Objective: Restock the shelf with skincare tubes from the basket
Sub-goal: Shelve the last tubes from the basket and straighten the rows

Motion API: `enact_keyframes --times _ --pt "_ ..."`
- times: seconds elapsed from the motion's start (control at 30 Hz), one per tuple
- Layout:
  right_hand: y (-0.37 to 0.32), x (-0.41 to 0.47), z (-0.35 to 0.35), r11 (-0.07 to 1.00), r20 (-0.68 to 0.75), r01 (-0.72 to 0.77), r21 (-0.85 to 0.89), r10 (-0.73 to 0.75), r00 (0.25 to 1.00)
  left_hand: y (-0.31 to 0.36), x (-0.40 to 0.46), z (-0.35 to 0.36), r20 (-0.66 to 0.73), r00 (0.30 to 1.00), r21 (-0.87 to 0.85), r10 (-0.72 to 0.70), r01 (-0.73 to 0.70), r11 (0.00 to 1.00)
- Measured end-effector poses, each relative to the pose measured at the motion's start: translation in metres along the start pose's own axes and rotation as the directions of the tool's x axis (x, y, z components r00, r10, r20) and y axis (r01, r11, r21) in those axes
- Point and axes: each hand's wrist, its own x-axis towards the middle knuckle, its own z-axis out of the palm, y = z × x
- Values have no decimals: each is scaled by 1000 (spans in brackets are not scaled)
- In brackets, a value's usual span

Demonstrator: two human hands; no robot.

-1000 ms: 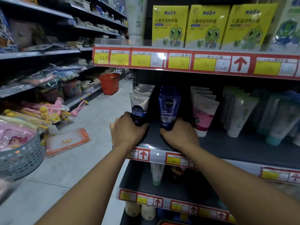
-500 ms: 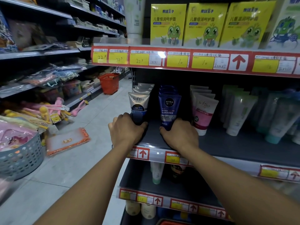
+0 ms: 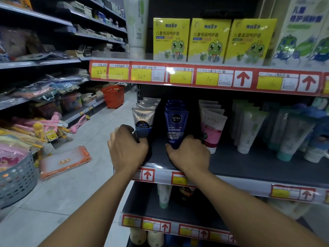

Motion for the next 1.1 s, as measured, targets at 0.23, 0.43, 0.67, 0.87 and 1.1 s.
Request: enact_keyframes --times 0.23,0.43,0.67,0.87,1.1 --pt "6 -8 -13 994 -33 29 101 -26 999 3 -11 -5 26 985 -29 169 -168 985" --pt "48 -15 -36 995 -2 -25 93 26 1000 26 -40 -8 157 983 -129 101 -81 988" --pt "119 -11 -73 991 10 -129 31 129 992 88 -82 10 372 908 -181 194 -134 974" --pt "167 2 -99 982 8 -187 6 186 982 139 -96 38 458 876 -51 150 -143 988" --pt "198 24 -97 982 63 -189 -4 188 980 163 -100 76 412 909 82 60 -103 991"
